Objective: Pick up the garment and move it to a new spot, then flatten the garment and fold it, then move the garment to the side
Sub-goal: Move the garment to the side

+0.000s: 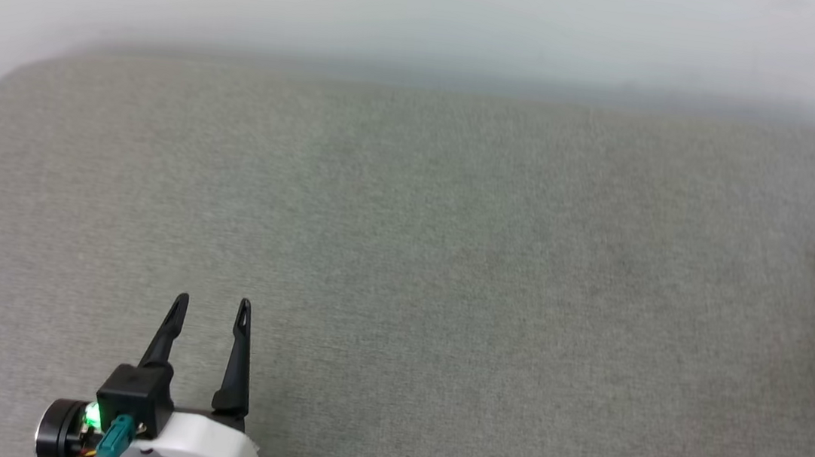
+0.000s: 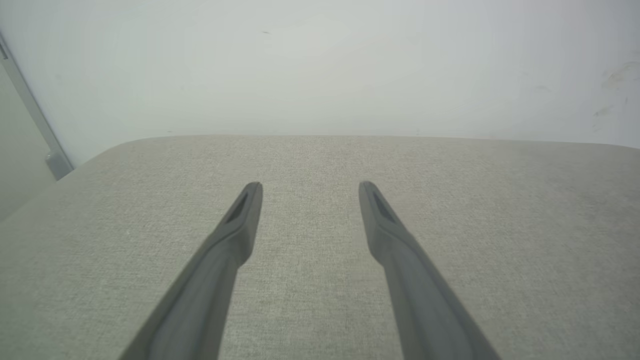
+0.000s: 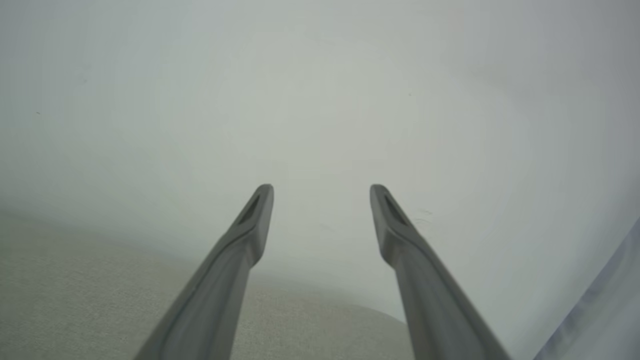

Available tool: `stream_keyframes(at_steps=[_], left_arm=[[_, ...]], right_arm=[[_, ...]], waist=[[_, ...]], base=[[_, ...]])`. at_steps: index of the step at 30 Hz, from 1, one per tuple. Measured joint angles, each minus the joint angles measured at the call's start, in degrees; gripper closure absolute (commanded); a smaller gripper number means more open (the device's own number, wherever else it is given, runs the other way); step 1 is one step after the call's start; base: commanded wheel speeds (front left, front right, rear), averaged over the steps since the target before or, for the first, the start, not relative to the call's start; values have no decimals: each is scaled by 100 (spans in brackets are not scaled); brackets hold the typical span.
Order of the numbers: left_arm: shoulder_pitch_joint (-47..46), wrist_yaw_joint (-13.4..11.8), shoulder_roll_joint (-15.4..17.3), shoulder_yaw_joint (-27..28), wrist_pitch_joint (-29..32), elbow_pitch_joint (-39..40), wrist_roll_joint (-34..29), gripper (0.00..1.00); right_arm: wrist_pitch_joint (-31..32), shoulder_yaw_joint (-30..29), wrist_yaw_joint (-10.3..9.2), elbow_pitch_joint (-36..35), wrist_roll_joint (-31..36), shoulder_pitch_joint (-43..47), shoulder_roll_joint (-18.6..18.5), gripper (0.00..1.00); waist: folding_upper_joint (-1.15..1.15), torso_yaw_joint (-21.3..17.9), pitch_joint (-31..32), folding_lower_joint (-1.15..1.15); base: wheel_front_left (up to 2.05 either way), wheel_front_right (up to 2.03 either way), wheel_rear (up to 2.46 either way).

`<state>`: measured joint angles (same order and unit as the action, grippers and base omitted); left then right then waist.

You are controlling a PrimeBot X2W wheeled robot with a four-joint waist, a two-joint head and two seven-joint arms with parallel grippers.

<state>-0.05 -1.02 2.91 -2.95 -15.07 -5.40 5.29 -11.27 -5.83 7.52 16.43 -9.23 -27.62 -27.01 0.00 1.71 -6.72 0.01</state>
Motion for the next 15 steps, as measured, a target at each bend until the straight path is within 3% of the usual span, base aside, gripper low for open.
stream_keyframes(at_steps=[9,15], left_arm=[[241,44,9,27,0,-123,0,0],[349,27,9,10,0,-171,0,0]], right_arm=[[-252,97,0,-859,303,1098,1226,0],[-343,149,0,-1107,352,1808,1831,0]], waist=[[0,227,463,0],[0,307,666,0]], base=[[0,0,0],[0,0,0]])
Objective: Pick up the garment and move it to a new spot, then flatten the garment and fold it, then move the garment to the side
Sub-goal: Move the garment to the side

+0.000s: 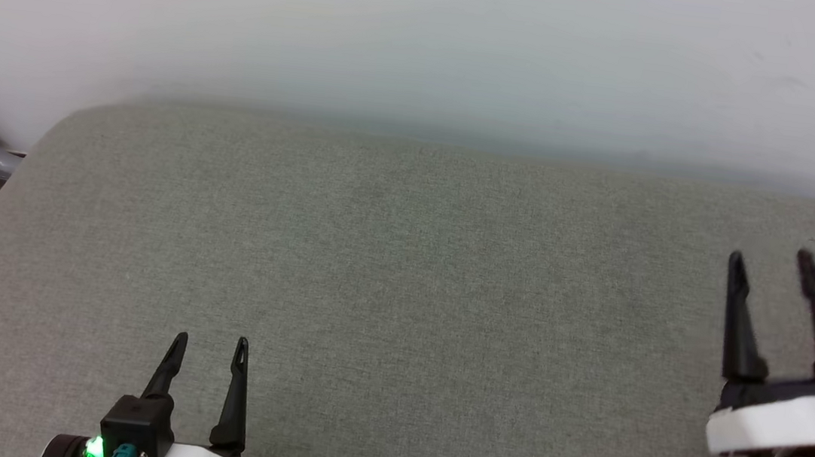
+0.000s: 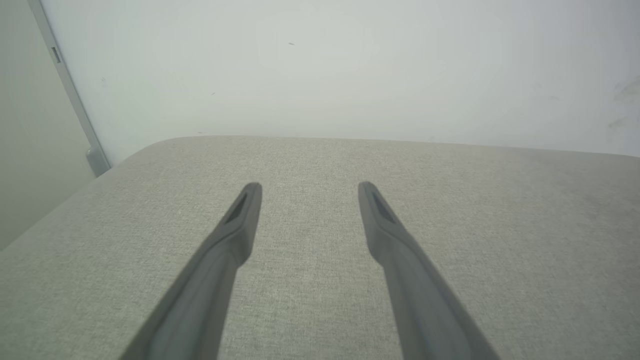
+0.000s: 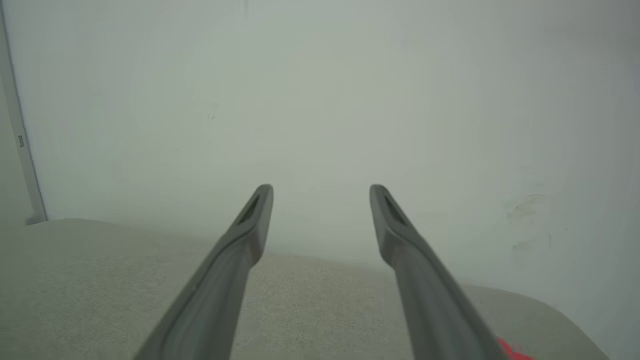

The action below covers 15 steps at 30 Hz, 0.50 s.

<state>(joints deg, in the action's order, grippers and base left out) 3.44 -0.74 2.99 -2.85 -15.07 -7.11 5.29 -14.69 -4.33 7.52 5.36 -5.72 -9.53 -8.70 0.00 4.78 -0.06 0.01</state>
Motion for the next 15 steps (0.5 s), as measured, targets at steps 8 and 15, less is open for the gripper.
stream_keyframes(at_steps=[8,15], left_arm=[[51,1,-1,10,0,-3,0,0],[107,76,-1,13,0,9,1,0]], right_arm=[[-23,8,0,-55,12,649,312,0],[-26,-105,0,-291,-23,1332,526,0]], waist=[[0,24,94,0],[0,-3,201,0]], base=[[0,0,0],[0,0,0]])
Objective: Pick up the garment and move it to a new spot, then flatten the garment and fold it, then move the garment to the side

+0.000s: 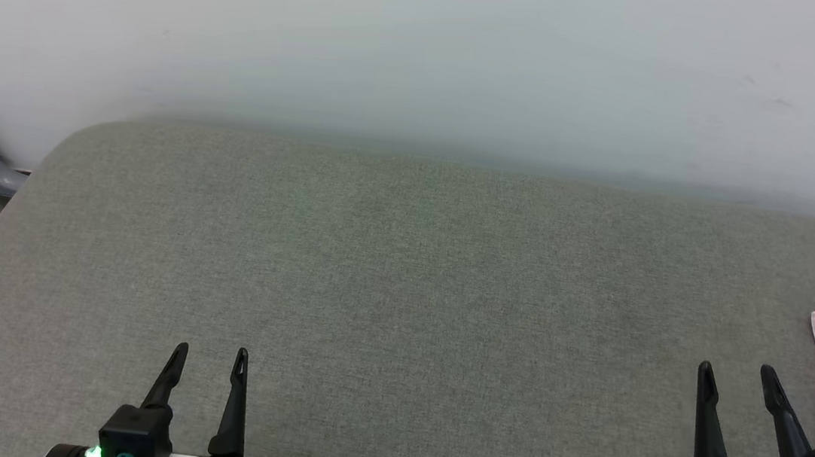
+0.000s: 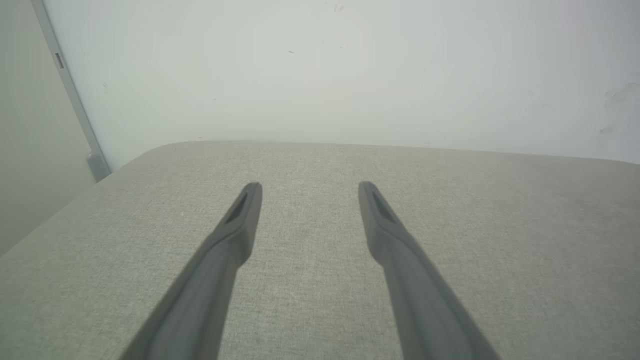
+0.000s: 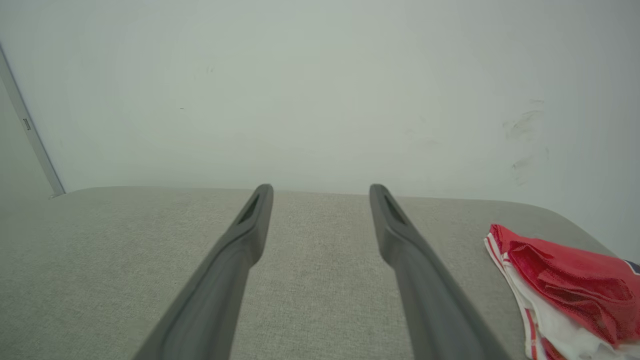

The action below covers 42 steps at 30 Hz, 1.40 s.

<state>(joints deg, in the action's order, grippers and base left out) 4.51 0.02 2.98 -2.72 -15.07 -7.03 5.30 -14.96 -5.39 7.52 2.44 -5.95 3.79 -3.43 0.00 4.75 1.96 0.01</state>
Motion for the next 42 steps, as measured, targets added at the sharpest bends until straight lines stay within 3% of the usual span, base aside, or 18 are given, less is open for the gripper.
stream_keyframes(at_steps=[14,28,29,34,42], left_arm=[[182,132,0,38,0,78,53,0],[229,192,0,43,0,70,57,0],[231,194,-1,43,1,35,57,100],[375,200,-9,31,48,-302,80,100],[312,250,-10,125,286,-381,969,100]], right_arm=[[-7,-115,-1,-258,-233,679,43,0],[-7,-104,-1,-223,-249,773,45,0],[-4,-101,0,-191,-250,776,45,100],[42,-96,0,143,-278,805,51,100],[270,-98,0,274,-1133,758,54,100]], waist=[[0,-13,171,0],[0,-60,181,0],[0,-61,182,0],[0,-65,179,0],[0,-92,154,-1]], base=[[0,0,0],[0,0,0],[0,0,0],[0,0,0],[0,0,0]])
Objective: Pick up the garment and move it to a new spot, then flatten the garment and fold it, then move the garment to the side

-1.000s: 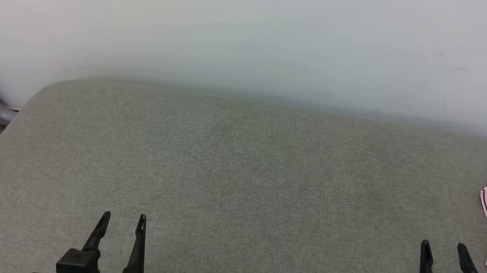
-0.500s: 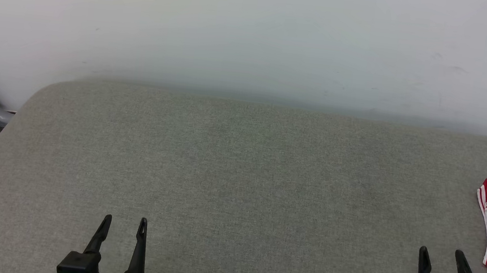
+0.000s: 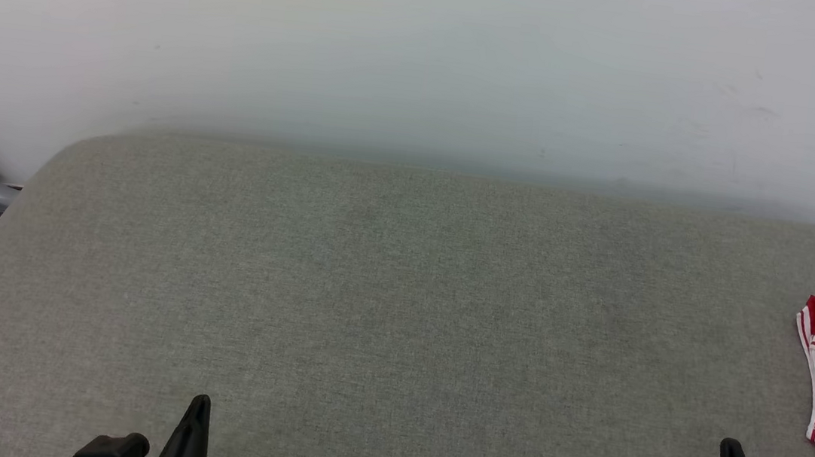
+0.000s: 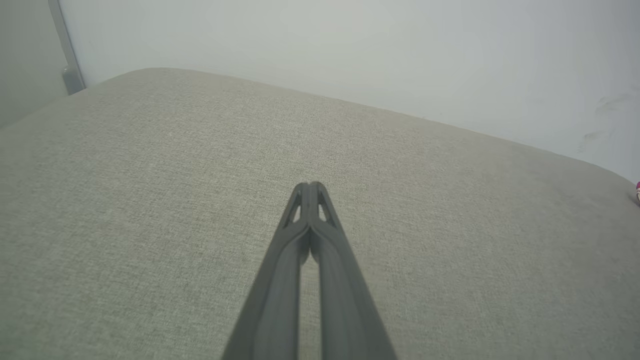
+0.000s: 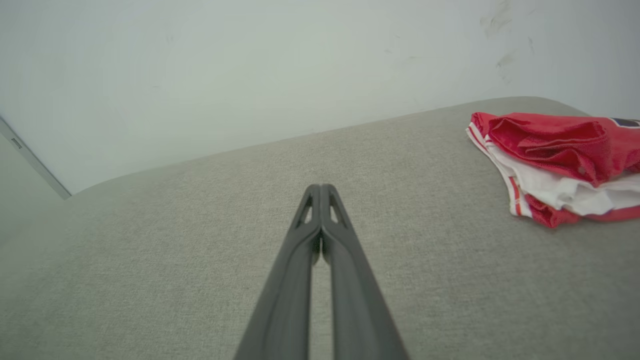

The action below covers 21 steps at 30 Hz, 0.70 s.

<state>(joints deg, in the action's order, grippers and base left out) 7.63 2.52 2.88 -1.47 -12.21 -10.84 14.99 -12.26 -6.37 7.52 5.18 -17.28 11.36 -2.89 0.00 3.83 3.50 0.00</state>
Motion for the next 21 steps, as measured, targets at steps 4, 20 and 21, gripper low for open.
stream_keyframes(at_steps=[4,20,21], left_arm=[[-70,12,0,34,105,-14,441,100],[-348,113,0,197,478,-71,2014,100],[-357,120,0,204,504,-73,2096,100]], right_arm=[[115,0,0,43,-432,-114,1,100],[487,-3,-1,223,-1960,-458,1,100],[510,-3,-1,233,-2035,-465,1,100]], waist=[[0,-13,-13,0],[0,-65,-63,0],[0,-68,-66,0]], base=[[0,0,0],[0,0,0],[0,0,0]])
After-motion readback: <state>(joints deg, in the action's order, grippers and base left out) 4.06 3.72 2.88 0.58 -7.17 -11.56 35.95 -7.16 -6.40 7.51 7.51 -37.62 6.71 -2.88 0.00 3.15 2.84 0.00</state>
